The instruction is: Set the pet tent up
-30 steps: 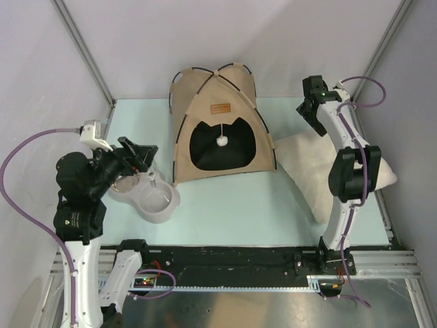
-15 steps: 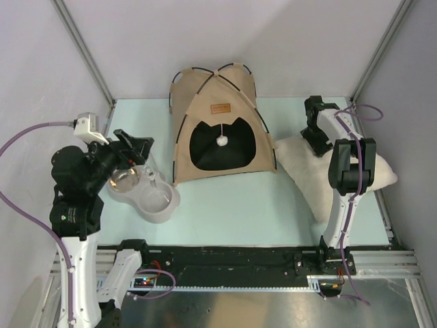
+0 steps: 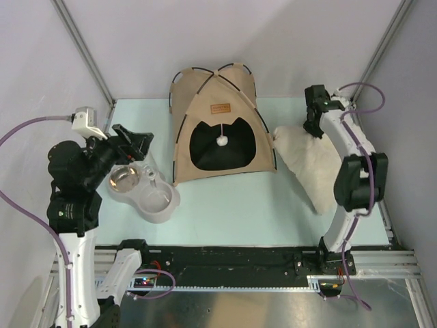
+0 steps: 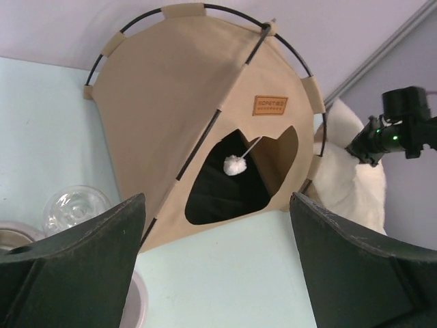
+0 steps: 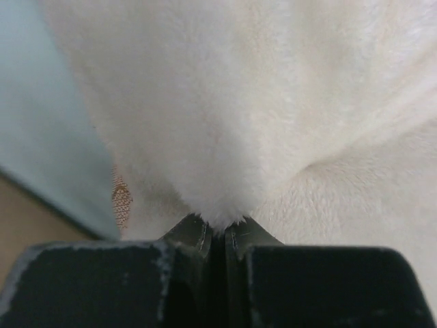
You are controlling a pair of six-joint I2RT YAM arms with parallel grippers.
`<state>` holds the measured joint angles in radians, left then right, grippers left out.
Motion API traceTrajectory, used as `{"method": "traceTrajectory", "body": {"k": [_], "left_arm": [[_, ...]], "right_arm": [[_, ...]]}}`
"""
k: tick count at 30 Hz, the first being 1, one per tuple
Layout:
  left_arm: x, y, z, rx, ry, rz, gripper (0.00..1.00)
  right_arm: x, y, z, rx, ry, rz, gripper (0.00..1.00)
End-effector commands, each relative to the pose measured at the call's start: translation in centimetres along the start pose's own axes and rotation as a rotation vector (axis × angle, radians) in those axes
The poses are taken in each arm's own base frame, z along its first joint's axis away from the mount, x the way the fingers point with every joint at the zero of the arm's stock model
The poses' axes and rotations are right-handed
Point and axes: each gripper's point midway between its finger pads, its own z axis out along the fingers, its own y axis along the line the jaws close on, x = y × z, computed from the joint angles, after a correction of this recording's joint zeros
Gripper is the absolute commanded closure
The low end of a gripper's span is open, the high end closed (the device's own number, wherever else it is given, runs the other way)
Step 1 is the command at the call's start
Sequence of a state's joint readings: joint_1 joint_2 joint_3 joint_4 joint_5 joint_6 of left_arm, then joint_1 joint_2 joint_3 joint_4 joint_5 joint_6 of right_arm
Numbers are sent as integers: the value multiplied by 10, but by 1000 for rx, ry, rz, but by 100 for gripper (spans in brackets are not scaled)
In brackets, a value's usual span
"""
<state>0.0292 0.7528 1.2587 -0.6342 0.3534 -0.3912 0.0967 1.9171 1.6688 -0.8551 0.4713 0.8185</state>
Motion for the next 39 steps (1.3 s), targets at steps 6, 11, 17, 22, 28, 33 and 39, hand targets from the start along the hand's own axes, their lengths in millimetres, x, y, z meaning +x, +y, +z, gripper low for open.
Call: {"method": "traceTrajectory", "body": {"k": [6,11,17,22,28,33,39], "left_arm": [[-12,-47,-3,191,14,35,10],[-11,-66,5,252,50,50,10],[-7,-74,30,248,80,141,8],[2,-58,64,160,115,243,7],[14,-23,105,-18,163,289,15],[39,-9,134,-51,248,305,32],[57,-1,162,-63,288,305,56]], "right_arm": [[-90,-18,-200,-472,-367,-27,100],[-81,-34,-279,-759,-429,-96,100],[-48,-50,-387,-1192,-491,-256,100],[-5,-70,-465,-1538,-470,-425,100],[40,-91,-515,-1843,-309,-552,100],[71,-100,-525,-1982,-163,-642,100],[105,-86,-513,-2005,-6,-729,100]]}}
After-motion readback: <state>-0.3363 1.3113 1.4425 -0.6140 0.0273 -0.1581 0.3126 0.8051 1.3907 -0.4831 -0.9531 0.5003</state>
